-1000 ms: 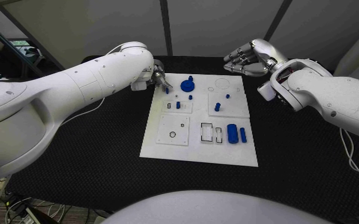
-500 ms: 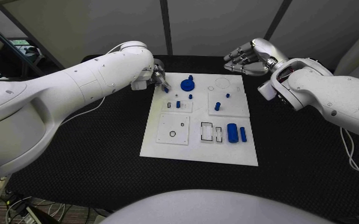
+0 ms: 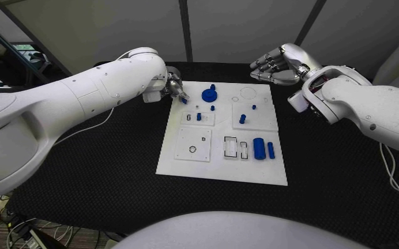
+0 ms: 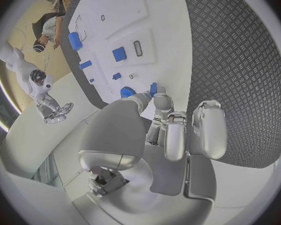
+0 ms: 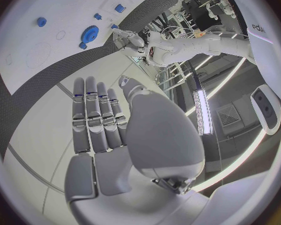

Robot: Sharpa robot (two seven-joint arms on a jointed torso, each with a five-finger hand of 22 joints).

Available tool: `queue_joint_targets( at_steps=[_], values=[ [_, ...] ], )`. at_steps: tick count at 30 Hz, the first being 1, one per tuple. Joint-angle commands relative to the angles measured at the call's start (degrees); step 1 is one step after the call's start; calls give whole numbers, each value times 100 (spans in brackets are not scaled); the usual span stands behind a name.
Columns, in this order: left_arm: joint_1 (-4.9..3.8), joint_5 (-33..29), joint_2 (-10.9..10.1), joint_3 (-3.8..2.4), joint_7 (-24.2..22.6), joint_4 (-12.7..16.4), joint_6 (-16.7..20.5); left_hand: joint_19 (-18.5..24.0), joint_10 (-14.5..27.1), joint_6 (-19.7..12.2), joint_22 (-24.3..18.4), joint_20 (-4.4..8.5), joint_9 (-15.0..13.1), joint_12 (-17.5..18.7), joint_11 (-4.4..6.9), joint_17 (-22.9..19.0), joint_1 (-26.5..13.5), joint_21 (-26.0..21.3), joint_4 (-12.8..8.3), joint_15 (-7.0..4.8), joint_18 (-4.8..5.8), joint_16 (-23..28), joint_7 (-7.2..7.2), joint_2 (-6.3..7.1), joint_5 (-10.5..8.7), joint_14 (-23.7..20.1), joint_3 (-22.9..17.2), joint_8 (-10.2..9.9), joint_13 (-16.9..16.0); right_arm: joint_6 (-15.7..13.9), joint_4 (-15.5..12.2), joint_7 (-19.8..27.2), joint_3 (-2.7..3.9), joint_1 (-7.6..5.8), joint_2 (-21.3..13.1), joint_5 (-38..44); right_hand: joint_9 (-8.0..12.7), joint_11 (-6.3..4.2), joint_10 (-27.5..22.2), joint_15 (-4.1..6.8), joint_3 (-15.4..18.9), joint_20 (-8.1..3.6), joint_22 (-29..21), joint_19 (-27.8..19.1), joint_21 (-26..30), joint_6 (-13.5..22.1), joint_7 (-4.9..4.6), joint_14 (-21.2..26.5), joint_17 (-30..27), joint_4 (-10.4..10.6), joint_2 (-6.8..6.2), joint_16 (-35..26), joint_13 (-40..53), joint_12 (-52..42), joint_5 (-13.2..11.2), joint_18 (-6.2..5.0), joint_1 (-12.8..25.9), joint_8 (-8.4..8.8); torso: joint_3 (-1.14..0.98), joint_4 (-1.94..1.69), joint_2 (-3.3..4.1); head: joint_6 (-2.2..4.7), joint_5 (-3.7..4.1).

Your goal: Assemble the parts on the task board

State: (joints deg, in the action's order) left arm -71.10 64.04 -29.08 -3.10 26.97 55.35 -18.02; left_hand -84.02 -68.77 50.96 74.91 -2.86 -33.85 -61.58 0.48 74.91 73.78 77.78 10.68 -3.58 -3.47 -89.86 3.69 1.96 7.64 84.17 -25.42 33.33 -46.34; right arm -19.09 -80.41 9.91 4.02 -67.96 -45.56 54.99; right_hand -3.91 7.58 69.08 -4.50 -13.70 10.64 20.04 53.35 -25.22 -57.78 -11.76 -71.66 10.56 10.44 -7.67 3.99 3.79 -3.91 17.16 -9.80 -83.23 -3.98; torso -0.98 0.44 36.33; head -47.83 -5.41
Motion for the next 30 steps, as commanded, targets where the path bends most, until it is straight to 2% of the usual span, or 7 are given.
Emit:
queue_joint_targets(
  at_steps=[1,5,11,15,23,30],
  values=[
    [-9,-232,-160,-2,-89,272,379,-75,-87,-9,431,57,-58,7,-2,1447,-62,-25,-738,-48,26,31,-9,149,-12,563,-936,61,-10,14,-11,29,3,-10,-13,9,5,10,-44,-33,18,36,-15,14,48,49,9,-3,-10,-17,32,-31,-3,14,31,-62,13,15,0,0,-5,9,-17],
    [-8,-271,-427,-1,-59,695,567,-88,-159,23,454,72,-100,-3,34,1422,-175,-13,-812,-56,30,49,-22,296,4,556,-1201,106,-30,7,-8,31,3,-10,-28,9,5,10,-44,-33,18,37,-16,15,49,49,9,-3,-11,-17,33,-31,-3,13,31,-62,13,15,6,-8,-9,6,-15],
    [15,-285,-726,1,-30,1175,758,-95,-196,42,465,78,-114,-16,42,1417,-211,-6,-842,-63,32,53,-30,351,5,554,-1284,121,-52,3,-4,34,3,-10,-37,9,5,10,-44,-33,18,37,-16,15,49,49,9,-3,-11,-17,33,-31,-3,13,31,-62,13,15,5,-8,-13,-1,-22],
    [63,-287,-878,4,-7,1446,829,-103,-222,54,481,82,-121,-26,47,1423,-229,9,-859,-68,36,49,-36,383,9,556,-1327,128,-68,3,-2,36,3,-10,-38,9,5,10,-44,-33,18,37,-16,15,49,49,9,-3,-11,-17,33,-31,-3,13,31,-62,13,15,2,-8,-16,-6,-37],
    [194,-240,-1023,8,26,1803,901,-106,-234,60,486,84,-124,-31,50,1420,-237,14,-865,-70,37,51,-38,394,11,555,-1347,131,-76,6,7,37,3,-9,-31,9,5,10,-44,-33,18,37,-16,15,49,49,9,-3,-11,-17,33,-31,-3,13,31,-62,13,15,6,-5,-4,-1,-51],
    [282,-83,-1044,10,51,1936,960,-110,-269,74,492,87,-130,-59,54,1407,-258,18,-869,-74,39,60,-43,410,16,551,-1384,138,-118,10,11,40,3,-9,-25,9,5,10,-44,-33,18,37,-16,15,49,49,9,-3,-11,-17,33,-31,-3,13,31,-62,13,15,5,-1,-1,6,-61]
  ],
)
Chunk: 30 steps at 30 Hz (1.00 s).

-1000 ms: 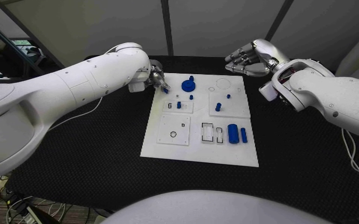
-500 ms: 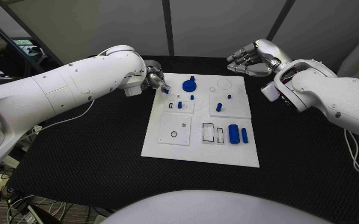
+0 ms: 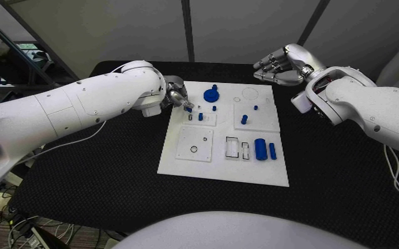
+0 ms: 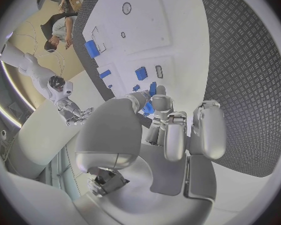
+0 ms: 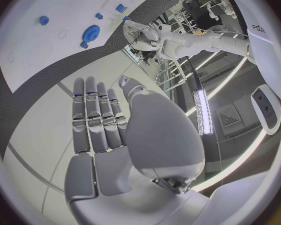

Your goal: Assemble the parts on the task board

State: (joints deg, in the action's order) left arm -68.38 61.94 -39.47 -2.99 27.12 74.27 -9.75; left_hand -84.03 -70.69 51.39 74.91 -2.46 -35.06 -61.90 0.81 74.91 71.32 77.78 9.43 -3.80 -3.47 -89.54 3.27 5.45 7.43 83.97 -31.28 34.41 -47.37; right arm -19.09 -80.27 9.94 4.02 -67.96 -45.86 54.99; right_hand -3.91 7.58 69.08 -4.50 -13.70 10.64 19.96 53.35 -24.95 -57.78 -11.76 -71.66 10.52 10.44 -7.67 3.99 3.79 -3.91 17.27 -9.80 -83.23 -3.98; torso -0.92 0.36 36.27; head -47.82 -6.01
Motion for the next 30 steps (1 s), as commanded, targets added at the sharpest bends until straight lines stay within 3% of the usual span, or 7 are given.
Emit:
queue_joint_targets(
  at_steps=[1,11,30],
  values=[
    [21,139,-4,-1,44,57,139,-109,-77,30,492,48,-10,-28,21,1407,-12,18,-744,-53,39,28,-1,61,37,571,-798,30,-15,11,-2,37,3,-9,6,9,5,10,-44,-33,18,37,-8,15,22,49,9,-3,-7,-17,33,-31,-3,13,20,-62,13,15,-3,7,6,2,-1],
    [102,254,8,16,114,140,80,-111,-90,37,493,50,-13,-35,24,1404,-23,19,-748,-56,39,31,-4,71,44,570,-817,33,-26,16,3,38,3,-8,13,9,5,10,-44,-33,18,37,-8,15,22,49,9,-3,-7,-17,33,-31,-3,13,20,-62,13,15,-3,7,9,-21,-5],
    [162,373,7,39,111,110,-64,-112,-97,42,496,52,-16,-33,27,1395,-33,20,-752,-58,39,37,-6,82,50,568,-838,36,-23,27,6,55,3,-7,25,9,4,11,-45,-34,14,37,-18,25,36,49,8,-4,-12,-14,49,-29,-2,12,25,-63,15,13,0,9,8,-25,-21]
  ],
)
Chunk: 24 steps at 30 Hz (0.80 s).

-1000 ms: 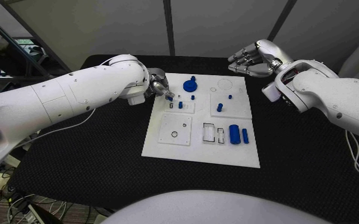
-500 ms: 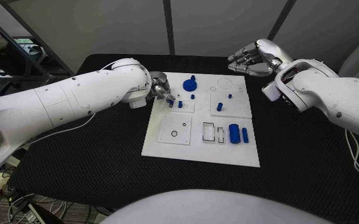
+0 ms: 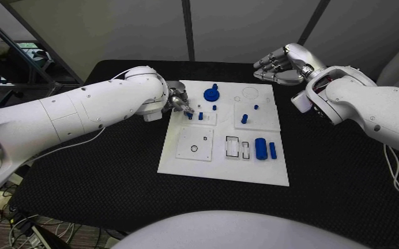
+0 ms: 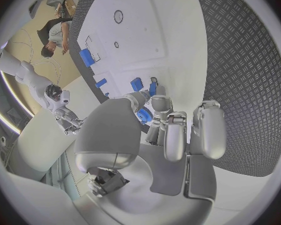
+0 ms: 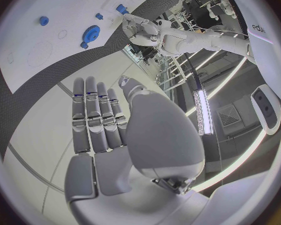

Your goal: Assemble the parts on the task board

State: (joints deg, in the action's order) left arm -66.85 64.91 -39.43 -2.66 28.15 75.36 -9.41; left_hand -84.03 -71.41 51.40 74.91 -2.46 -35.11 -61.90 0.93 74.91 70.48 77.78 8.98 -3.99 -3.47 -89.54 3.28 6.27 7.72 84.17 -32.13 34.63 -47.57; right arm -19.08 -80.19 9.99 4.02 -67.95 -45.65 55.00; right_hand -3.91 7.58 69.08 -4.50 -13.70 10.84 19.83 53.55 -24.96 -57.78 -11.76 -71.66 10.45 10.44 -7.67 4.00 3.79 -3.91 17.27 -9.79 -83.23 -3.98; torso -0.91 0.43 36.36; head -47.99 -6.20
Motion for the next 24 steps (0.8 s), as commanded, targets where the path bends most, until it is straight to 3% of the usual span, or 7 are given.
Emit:
queue_joint_targets(
  at_steps=[1,24],
  values=[
    [14,76,5,8,7,4,-105,-113,-25,42,496,53,-11,-33,15,1395,51,20,-707,-39,39,37,-7,-1,21,547,-752,15,-3,28,-2,49,3,-9,4,8,4,11,-45,-33,13,17,-5,5,37,49,8,-4,-5,-14,49,-29,-2,12,25,-63,15,13,-1,2,-2,-7,-2],
    [37,77,-42,23,3,46,-283,-114,-36,50,498,57,-19,-29,21,1398,38,19,-734,-43,39,35,-14,41,25,548,-797,21,0,58,2,43,3,-8,-5,8,4,11,-45,-33,13,17,-5,5,37,49,8,-4,-5,-14,49,-29,-2,12,25,-63,15,13,-2,3,-2,-6,-4]
  ],
)
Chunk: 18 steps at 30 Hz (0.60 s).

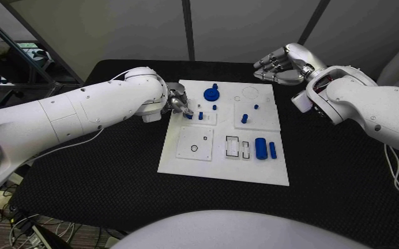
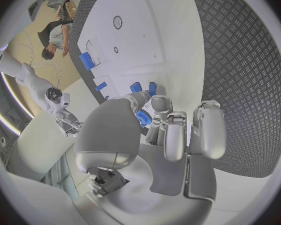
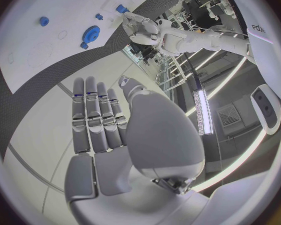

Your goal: Assemble the parts on the task board

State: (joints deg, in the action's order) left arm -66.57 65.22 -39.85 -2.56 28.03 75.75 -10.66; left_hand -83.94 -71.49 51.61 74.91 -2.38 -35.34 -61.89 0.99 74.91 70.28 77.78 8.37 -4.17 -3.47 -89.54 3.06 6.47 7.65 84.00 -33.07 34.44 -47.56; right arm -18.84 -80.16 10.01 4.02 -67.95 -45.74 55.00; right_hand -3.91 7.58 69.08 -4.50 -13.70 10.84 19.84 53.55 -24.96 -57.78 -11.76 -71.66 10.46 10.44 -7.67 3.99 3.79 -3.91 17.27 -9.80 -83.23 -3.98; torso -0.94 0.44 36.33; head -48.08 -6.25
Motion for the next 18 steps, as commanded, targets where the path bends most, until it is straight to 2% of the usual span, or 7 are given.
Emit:
queue_joint_targets(
  at_steps=[1,18],
  values=[
    [10,47,1,13,15,7,-159,-123,-28,29,498,48,4,-29,15,1398,59,19,-673,-25,40,35,8,21,32,566,-704,39,-1,34,0,42,3,-9,5,8,4,11,-45,-34,14,17,-6,5,37,49,8,-4,-6,-14,49,-29,-2,12,25,-62,15,13,-1,2,3,3,2],
    [9,25,74,30,62,-60,-299,-125,-48,51,501,51,-4,-35,16,1402,3,18,-659,-26,40,33,3,46,30,567,-726,50,-15,34,0,30,3,-9,13,8,4,11,-45,-34,14,17,-6,5,37,49,8,-4,-6,-14,49,-29,-2,12,25,-62,15,13,-7,3,6,-23,35]
  ],
)
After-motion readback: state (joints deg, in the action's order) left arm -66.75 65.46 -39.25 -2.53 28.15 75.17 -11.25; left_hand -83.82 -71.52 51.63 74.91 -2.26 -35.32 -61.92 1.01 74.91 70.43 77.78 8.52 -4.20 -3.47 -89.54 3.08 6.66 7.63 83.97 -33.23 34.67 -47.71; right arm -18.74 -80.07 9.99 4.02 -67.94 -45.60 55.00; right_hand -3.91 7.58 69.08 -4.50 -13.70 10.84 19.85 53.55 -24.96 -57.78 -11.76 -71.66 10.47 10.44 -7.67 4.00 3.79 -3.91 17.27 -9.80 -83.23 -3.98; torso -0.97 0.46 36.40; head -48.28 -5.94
